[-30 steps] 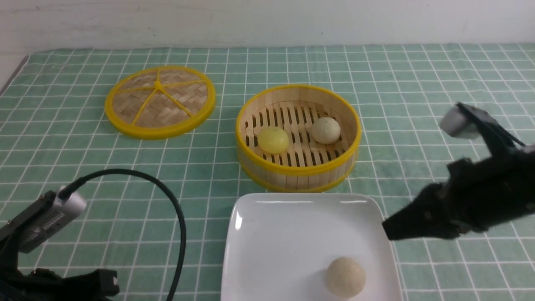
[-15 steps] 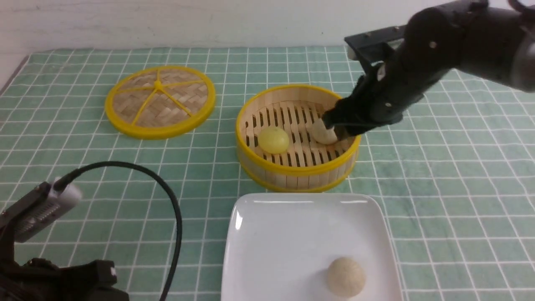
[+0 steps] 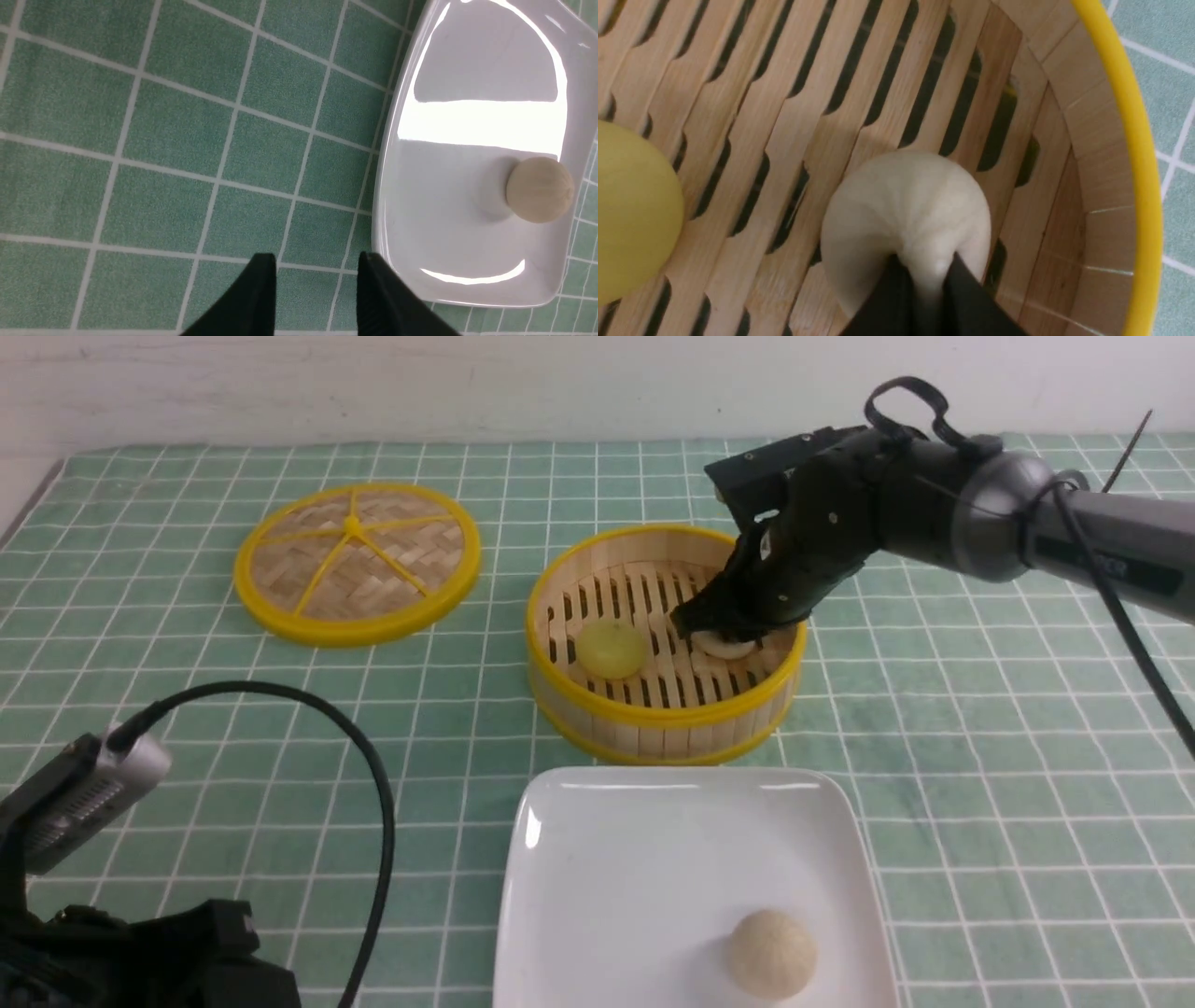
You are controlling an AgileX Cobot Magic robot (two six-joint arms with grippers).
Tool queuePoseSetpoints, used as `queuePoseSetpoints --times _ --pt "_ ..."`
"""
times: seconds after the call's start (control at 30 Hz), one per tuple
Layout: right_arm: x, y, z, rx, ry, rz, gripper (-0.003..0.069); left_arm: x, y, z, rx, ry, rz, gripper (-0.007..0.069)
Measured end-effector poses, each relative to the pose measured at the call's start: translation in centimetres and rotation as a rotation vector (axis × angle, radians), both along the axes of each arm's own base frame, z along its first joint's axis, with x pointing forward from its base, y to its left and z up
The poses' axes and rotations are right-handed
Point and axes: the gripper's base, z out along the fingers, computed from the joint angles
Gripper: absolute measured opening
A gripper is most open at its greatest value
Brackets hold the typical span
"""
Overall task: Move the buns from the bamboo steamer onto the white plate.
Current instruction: 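Reach toward a bun in the bamboo steamer with the right gripper, then move the steamed bun from the bamboo steamer onto the white plate with the right gripper, then reach into the bamboo steamer and grasp a bun with the left gripper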
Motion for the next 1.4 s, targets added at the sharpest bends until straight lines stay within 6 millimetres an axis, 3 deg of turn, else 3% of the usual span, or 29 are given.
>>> queuePoseSetpoints --times 0.1,0.27,0.33,0.37,0.4,0.43,0.47,0.53,0.7,0.8,0.83,0.9,0.93,1.0,1.1,1.2,1.27,1.3,1.37,1.4 --pt "-0.5 -0.2 1.1 -0.001 0.019 -0.004 0.0021 0.0 0.0 0.0 -0.001 0.0 0.002 0.0273" --pt "-4.1 -1.7 7.2 -0.041 0.096 0.02 0.0021 0.0 0.0 0.0 -0.001 0.001 0.003 0.027" --pt "-7.0 -2.9 10.8 -0.029 0.126 0.03 0.0021 0.0 0.0 0.0 0.001 -0.002 0.005 0.027" --pt "-7.2 -3.0 11.0 -0.03 0.126 0.03 0.0021 0.0 0.0 0.0 0.001 -0.003 0.006 0.027" --pt "-9.4 -3.6 12.4 0.012 0.154 0.032 0.0021 0.1 0.1 0.0 0.003 -0.011 0.011 0.027" --pt "-9.7 -3.7 12.5 0.018 0.159 0.032 0.0021 0.1 0.1 0.0 0.004 -0.012 0.012 0.027" --pt "-11.6 -4.0 12.4 0.077 0.203 0.037 0.0021 0.2 0.1 0.0 0.005 -0.015 0.014 0.027" --pt "-12.9 -4.0 11.5 0.125 0.24 0.041 0.0021 0.2 0.1 0.0 0.005 -0.017 0.015 0.027" --pt "-15.1 -2.8 6.1 0.196 0.298 0.08 0.0022 0.2 0.1 0.0 0.006 -0.017 0.016 0.027" --pt "-16.3 -0.9 2.3 0.186 0.27 0.133 0.0052 0.2 0.1 0.0 0.006 -0.017 0.016 0.027" --pt "-16.3 -1.0 2.0 0.181 0.27 0.135 0.0055 0.2 0.1 0.0 0.006 -0.017 0.016 0.027" --pt "-16.3 -0.1 0.2 0.152 0.251 0.163 0.0126 0.2 0.1 0.0 0.006 -0.017 0.016 0.0269" --pt "-16.3 -0.1 0.1 0.15 0.254 0.163 0.0126 0.2 0.1 0.0 0.006 -0.017 0.016 0.0269" --pt "-16.1 0.1 -0.8 0.128 0.254 0.169 0.0234 0.2 0.1 0.0 0.007 -0.017 0.015 0.0267" --pt "-16.1 0.0 -0.6 0.109 0.257 0.184 0.0358 0.2 0.1 0.0 0.008 -0.019 0.017 0.0267" --pt "-16.2 0.0 1.4 0.093 0.258 0.22 0.0458 0.3 0.1 0.1 0.009 -0.024 0.021 0.0267" --pt "-16.4 0.0 3.8 0.086 0.242 0.253 0.0498 0.3 0.2 0.1 0.011 -0.029 0.024 0.0267" --pt "-16.5 -0.1 4.1 0.082 0.247 0.258 0.0501 0.3 0.2 0.1 0.011 -0.03 0.025 0.0267" --pt "-17.4 -0.7 8.2 0.077 0.203 0.297 0.0497 0.3 0.2 0.1 0.012 -0.032 0.026 0.0267" --pt "-17.5 -0.8 8.6 0.076 0.2 0.3 0.0491 0.3 0.2 0.1 0.012 -0.032 0.026 0.0267"
